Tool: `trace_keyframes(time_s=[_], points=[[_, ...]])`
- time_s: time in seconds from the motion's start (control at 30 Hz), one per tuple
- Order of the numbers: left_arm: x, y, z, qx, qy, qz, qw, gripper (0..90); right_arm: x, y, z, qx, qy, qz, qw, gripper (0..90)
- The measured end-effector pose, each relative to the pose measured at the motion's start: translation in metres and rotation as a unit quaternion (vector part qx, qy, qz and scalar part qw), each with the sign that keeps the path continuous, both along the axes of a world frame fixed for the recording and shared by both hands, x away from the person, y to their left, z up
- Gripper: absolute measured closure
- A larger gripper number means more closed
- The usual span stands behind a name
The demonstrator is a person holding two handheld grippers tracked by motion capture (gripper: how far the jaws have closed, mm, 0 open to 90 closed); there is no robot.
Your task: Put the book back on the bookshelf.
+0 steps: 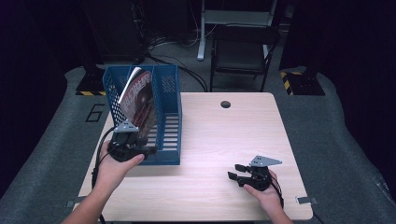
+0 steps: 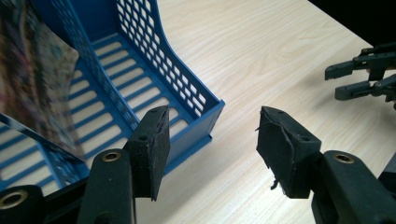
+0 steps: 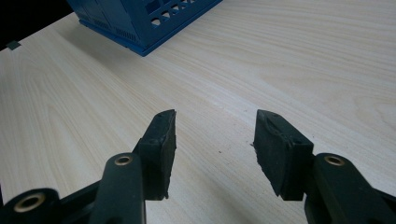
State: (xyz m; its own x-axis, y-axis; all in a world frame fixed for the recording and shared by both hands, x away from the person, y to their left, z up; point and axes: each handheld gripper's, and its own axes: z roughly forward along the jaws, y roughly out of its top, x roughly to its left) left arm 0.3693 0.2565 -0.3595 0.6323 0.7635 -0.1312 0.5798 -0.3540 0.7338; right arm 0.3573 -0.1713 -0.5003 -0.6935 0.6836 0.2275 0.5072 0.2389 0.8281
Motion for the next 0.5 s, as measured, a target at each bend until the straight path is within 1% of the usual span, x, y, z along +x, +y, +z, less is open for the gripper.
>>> trace_keyframes(time_s=[0.03,0.07,0.1,0.2,0.3,0.33,0.4,0.5], points=[[-0.001,0.0,-0.002,0.001,0.0,-0.001,1.0,44.1,0.001,0.0,0.0,-0.001,-0.003,0.005,1.0,48.7],[-0.002,-0.002,-0.006,-0.004,-0.002,0.003,1.0,44.1,0.0,0.0,0.0,0.001,0.0,0.003,1.0,48.7],[-0.003,-0.003,-0.009,-0.005,0.001,-0.001,1.0,44.0,0.0,0.0,0.0,0.001,-0.001,0.003,1.0,48.6],[-0.007,-0.005,-0.017,0.003,0.0,-0.005,1.0,44.0,0.0,0.0,0.0,0.002,-0.002,0.003,1.0,48.6],[-0.011,-0.005,-0.024,0.002,0.001,-0.004,1.0,44.1,0.0,0.0,0.0,0.001,-0.002,0.003,1.0,48.6],[-0.013,-0.005,-0.026,0.001,0.002,-0.003,1.0,44.1,0.0,0.001,0.0,0.002,0.0,0.001,1.0,48.6],[-0.016,-0.006,-0.032,-0.011,0.0,0.003,0.9999,44.0,0.001,0.0,0.0,0.001,-0.002,0.006,1.0,48.6],[-0.022,-0.005,-0.039,-0.016,0.002,-0.001,0.9999,44.0,0.001,0.001,0.0,-0.003,0.001,0.005,1.0,48.5]])
